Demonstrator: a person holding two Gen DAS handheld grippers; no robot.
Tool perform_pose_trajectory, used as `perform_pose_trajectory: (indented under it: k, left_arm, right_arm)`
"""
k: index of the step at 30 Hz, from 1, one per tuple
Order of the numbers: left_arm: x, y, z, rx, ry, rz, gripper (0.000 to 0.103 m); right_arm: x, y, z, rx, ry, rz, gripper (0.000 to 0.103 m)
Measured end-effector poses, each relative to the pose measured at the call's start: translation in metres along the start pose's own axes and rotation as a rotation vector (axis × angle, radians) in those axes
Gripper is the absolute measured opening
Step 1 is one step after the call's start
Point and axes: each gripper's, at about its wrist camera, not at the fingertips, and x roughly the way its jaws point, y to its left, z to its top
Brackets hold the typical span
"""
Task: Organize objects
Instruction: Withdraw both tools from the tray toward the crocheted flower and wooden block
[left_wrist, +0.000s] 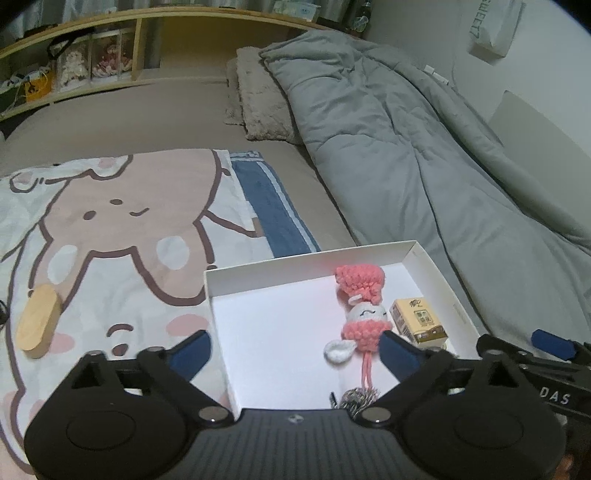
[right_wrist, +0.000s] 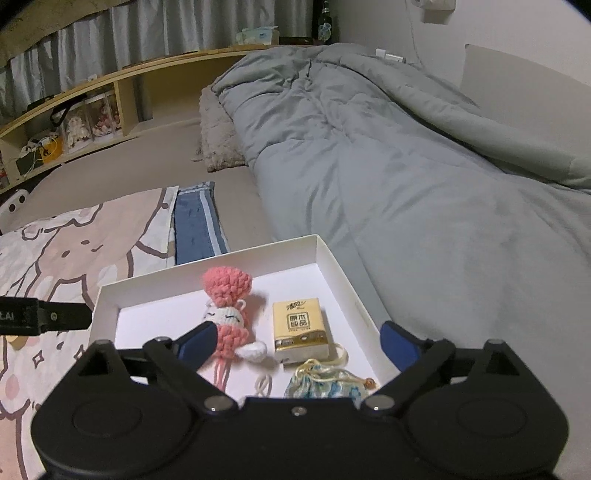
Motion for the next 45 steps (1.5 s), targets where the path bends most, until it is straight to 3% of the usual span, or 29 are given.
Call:
perform_pose_trajectory:
  k: [4,20,36,45]
  left_arm:
    - [-0.01,0.006,-0.008,0.025,-0.01,0.02,0.103]
    - [-0.043,0.039,-0.043,0.045,-0.065,0.011,0.103]
    - [-0.066,0.062,-0.049,0.054,-0.098,0.01,0.103]
    - [-0.079,0.097,-0.045,0.015,-0.145,0.072,0.103]
  right_arm:
    - [-0.008,0.002,-0.007,0.001,-0.002,0.003,0.103]
    - [-0.033,0.021,-0.027,-0.008,-0.001,0.017,0.103]
    - [-0.038,0.034,-0.034,0.008,0.026,0.022,0.103]
    - [-0.03,0.048,-0.026,0.048,0.008,0.066,0.103]
